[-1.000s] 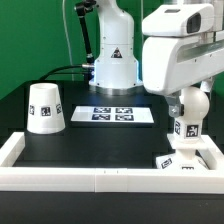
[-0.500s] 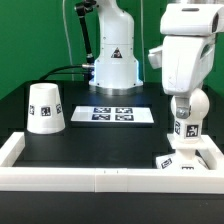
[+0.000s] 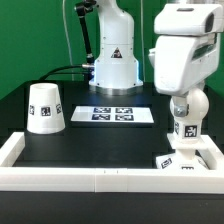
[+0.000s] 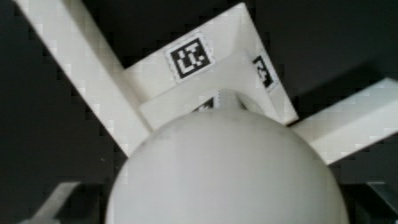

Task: Assemble lamp

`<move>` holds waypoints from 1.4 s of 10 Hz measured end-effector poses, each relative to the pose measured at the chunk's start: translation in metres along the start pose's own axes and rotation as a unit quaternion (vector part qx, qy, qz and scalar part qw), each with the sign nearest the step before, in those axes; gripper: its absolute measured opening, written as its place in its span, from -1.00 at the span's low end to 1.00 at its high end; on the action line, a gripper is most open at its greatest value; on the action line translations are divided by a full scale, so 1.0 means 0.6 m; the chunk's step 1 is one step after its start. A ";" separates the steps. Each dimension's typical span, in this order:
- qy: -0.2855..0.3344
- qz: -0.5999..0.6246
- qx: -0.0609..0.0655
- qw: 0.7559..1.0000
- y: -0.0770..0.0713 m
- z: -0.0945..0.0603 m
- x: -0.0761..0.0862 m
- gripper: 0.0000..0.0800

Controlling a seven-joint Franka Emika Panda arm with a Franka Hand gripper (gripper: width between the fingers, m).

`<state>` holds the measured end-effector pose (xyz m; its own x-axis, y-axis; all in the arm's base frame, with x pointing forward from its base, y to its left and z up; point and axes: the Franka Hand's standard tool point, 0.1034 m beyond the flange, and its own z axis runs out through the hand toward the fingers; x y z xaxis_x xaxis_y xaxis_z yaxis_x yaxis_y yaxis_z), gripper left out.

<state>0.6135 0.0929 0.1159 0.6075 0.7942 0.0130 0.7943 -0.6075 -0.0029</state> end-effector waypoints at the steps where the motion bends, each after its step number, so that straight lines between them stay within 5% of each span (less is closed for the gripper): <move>1: 0.000 0.051 0.000 0.999 0.000 0.000 0.000 0.44; 10: 0.003 0.402 0.005 0.916 0.000 -0.001 0.002 0.45; 11: 0.004 0.437 0.006 0.900 0.000 -0.002 0.000 0.45; 13: 0.002 0.578 0.014 0.816 -0.005 -0.002 0.003 0.45; 14: 0.001 0.606 0.014 0.795 -0.006 -0.002 0.003 0.45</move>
Offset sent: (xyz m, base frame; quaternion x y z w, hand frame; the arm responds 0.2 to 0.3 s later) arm -0.0020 0.0053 -0.0012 0.0195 0.0210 0.2046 0.9784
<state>0.6118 0.0962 0.1170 0.9269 -0.3750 -0.0150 -0.3753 -0.9261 -0.0378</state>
